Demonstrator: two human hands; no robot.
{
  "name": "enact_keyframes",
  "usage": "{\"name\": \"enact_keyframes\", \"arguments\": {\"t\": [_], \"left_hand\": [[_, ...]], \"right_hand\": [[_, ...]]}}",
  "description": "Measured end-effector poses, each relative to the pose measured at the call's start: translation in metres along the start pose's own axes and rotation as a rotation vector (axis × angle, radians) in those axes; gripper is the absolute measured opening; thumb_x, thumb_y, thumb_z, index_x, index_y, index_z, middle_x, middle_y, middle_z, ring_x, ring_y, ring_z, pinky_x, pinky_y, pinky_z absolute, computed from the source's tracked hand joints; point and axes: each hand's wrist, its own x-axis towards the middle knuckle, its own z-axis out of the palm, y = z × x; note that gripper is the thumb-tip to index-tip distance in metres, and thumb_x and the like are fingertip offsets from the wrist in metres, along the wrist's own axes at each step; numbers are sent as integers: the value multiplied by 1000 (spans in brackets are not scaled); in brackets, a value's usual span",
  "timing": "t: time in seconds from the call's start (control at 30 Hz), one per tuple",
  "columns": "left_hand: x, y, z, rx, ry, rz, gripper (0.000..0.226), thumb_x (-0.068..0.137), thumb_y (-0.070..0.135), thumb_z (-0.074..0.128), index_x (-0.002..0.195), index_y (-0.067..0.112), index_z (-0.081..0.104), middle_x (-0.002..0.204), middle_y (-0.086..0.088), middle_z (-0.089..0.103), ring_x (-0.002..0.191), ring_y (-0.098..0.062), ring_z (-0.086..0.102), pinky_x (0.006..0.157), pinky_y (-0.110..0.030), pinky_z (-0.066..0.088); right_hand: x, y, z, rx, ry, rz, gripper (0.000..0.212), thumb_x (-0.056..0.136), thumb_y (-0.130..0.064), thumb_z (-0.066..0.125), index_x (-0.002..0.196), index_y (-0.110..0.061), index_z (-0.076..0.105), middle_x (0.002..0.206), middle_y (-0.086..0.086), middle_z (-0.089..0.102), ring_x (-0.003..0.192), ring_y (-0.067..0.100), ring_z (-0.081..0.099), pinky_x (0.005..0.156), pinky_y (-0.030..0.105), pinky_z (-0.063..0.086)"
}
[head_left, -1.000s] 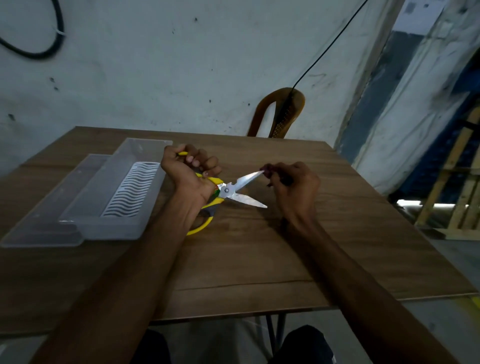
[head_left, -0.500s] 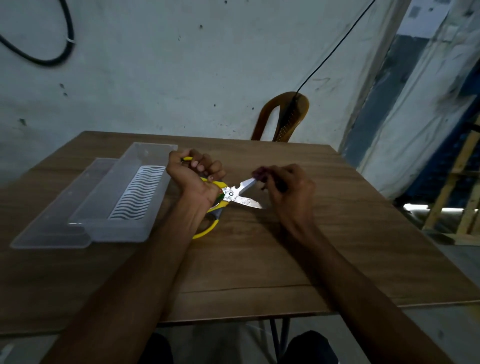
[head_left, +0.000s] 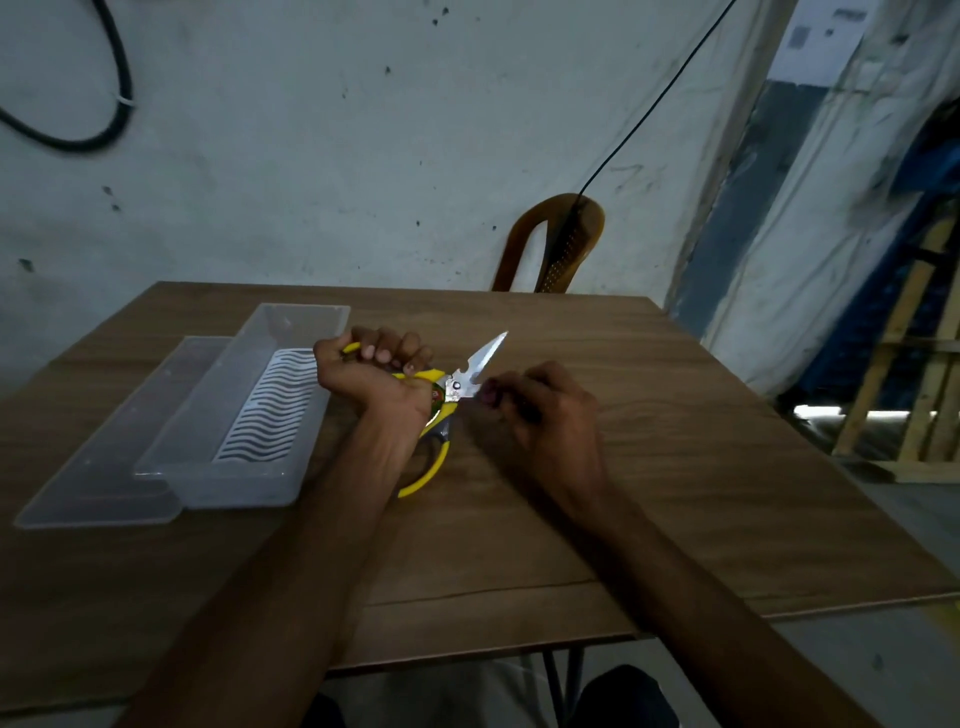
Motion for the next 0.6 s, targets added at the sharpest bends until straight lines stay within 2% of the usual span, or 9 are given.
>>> {"name": "enact_keyframes", "arguments": {"t": [0.07,0.13,0.2,0.23,0.3,0.37,0.5,0.6], "left_hand": [[1,2,0,-1,8,5,21,64,34,42,53,20,30,52,4,23,50,-14,14,50,-21,12],[1,3,1,-14,8,11,21,65,33,42,52,20,31,52,4,23,49,-14,14,48,-20,13],[0,2,2,-6,15,21,21,64,33,42,53,19,31,52,3,23,48,-14,15,47,-19,14],[0,1,3,-1,21,24,20,64,33,42,53,20,30,52,3,23,48,-14,14,47,-19,14],[0,0,3,3,26,24,20,64,32,42,53,20,30,52,3,23,48,-14,14,48,-19,14],[0,1,2,-11,25,17,20,65,32,41,53,19,31,53,3,23,48,-14,14,47,-19,14],[-2,1,1,15,11,8,21,65,32,42,53,19,31,52,3,24,47,-14,14,47,-19,14],[-1,0,3,14,14,12,20,63,32,43,52,19,31,51,4,24,47,-14,14,47,-19,14]], "right_hand": [[4,13,-15,-48,33,226,22,94,-10,67,107,-24,77,101,-3,64,81,-2,55,73,-4,36],[7,20,-26,-87,145,338,23,94,-13,68,115,-20,75,104,1,67,85,5,59,75,4,46],[8,11,-30,-20,252,273,26,92,-13,70,117,-17,74,104,4,69,86,7,61,78,16,55],[7,2,-27,16,267,199,26,90,-12,72,115,-17,75,102,3,70,85,7,62,77,17,55],[5,-19,-14,77,232,56,24,86,-8,76,109,-16,79,95,2,72,80,8,64,74,17,53],[4,-32,4,105,128,-18,23,85,-9,76,106,-15,80,91,2,71,76,11,65,71,22,52],[9,-19,17,54,-3,-4,21,88,-13,71,107,-17,80,91,3,65,75,16,65,70,31,55],[16,-3,1,-13,63,131,21,89,-9,72,106,-20,79,91,2,66,77,13,63,71,16,48]]}}
